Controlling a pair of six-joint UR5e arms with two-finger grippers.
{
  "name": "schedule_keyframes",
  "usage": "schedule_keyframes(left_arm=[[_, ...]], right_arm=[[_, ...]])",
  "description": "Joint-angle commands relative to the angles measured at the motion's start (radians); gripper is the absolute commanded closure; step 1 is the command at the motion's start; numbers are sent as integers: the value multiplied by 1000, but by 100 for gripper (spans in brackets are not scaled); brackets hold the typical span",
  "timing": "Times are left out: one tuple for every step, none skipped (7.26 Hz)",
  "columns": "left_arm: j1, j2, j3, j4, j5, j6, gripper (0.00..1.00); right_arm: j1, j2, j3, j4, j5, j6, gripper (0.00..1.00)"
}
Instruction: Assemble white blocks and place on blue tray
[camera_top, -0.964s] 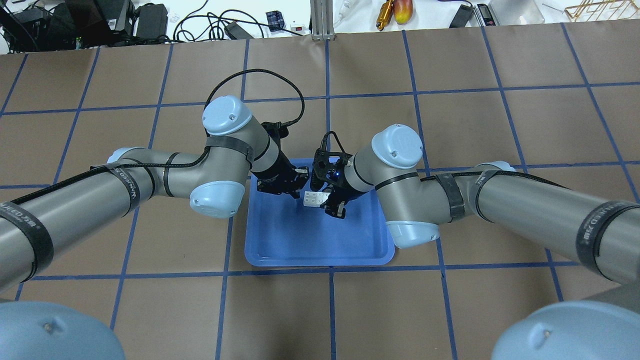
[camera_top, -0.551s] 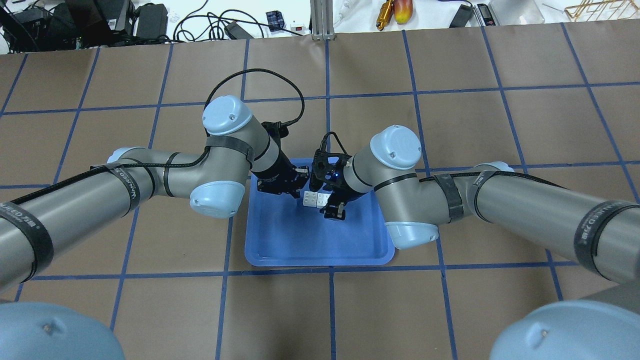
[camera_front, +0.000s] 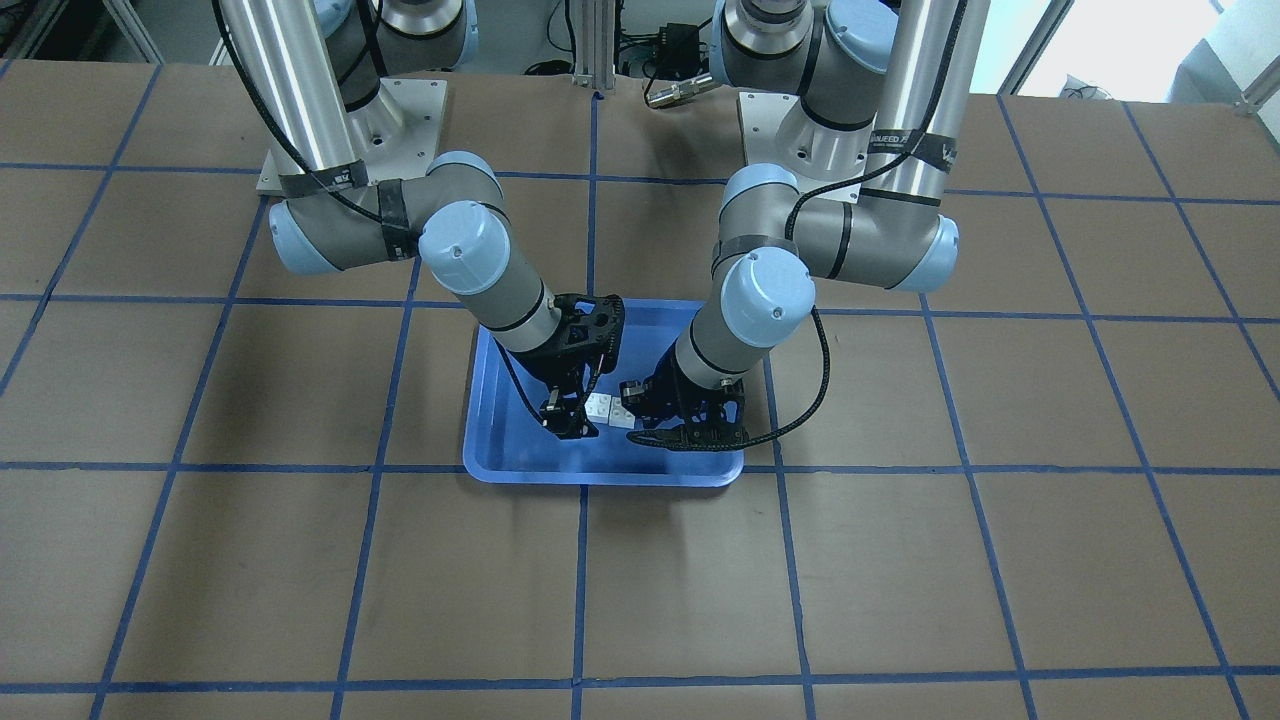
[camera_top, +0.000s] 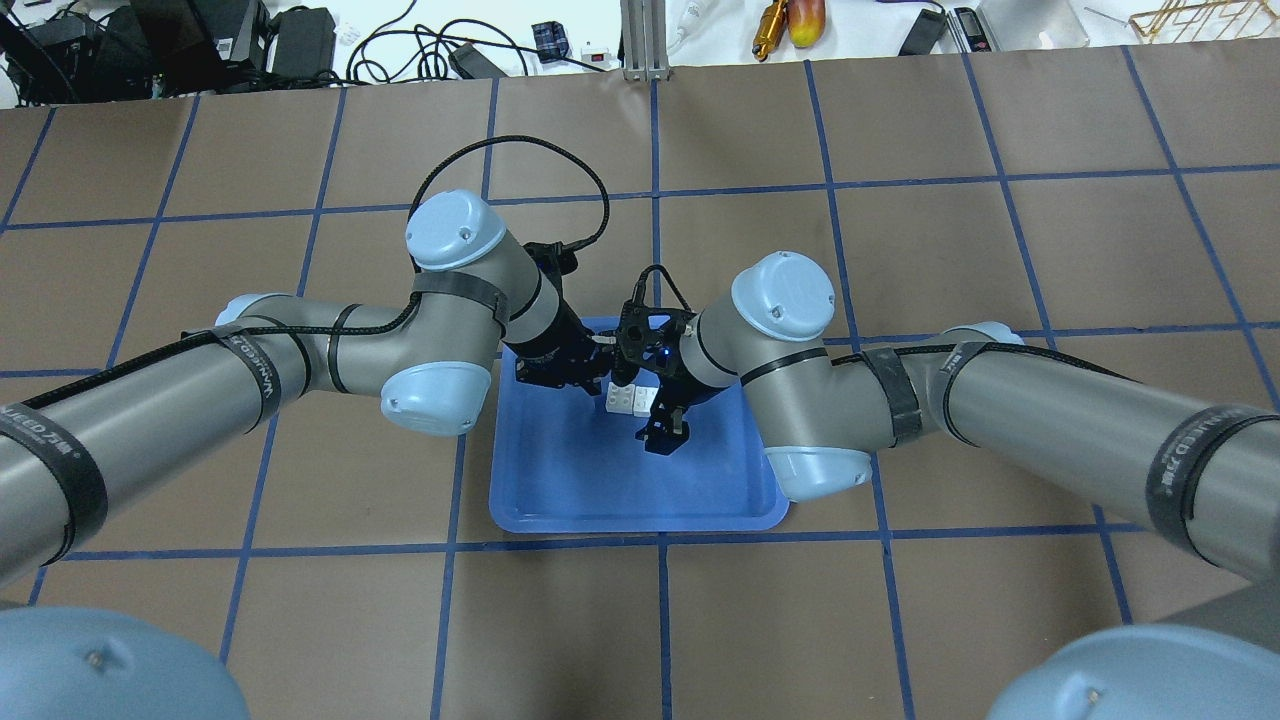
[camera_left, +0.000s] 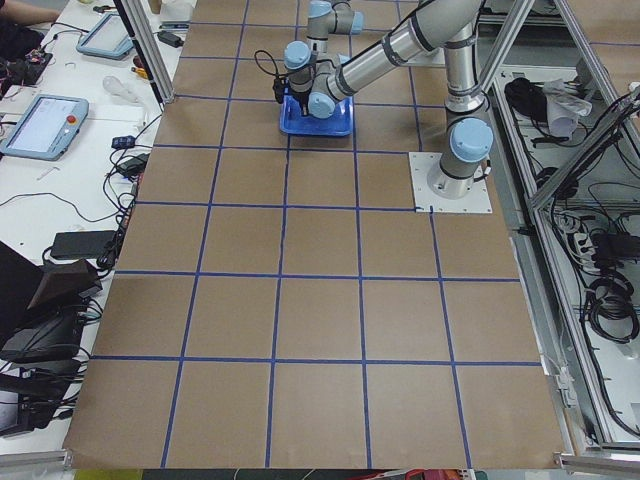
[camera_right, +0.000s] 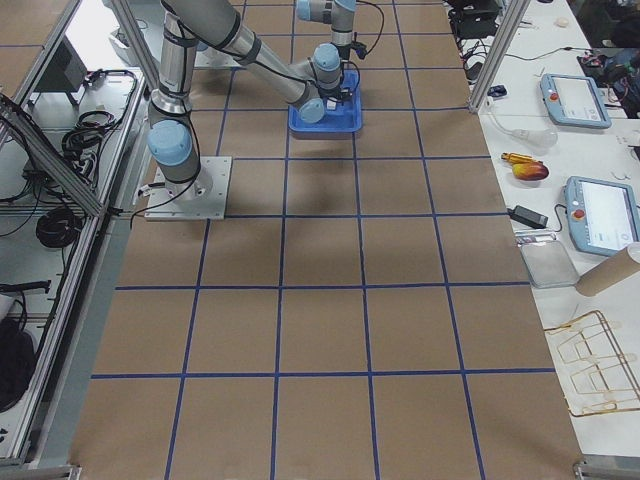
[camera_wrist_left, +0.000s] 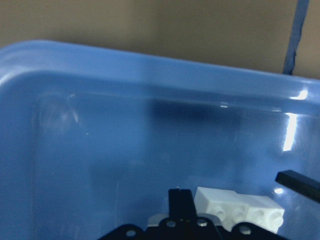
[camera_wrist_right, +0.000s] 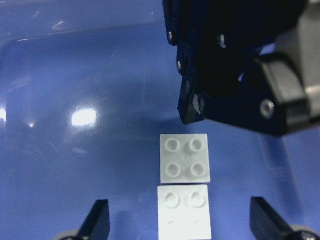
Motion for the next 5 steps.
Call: schedule_keyframes(left_arm=[[0,1,1,1,0,-3,98],[-3,1,1,1,0,-4,98],[-5,1,-1,1,0,-6,98],[-13,1,-1,1,1,-14,98],[-19,1,1,2,3,-27,98]], right_arm=[[-7,-73,-3,66,-45,1,0],[-10,-115,-21,167,-53,1,0],[-18,-144,-53,211,-74,12,0],[-19,-162,-109,299,-109,33,0],[-30,-184,-189,447,-118,35,0]])
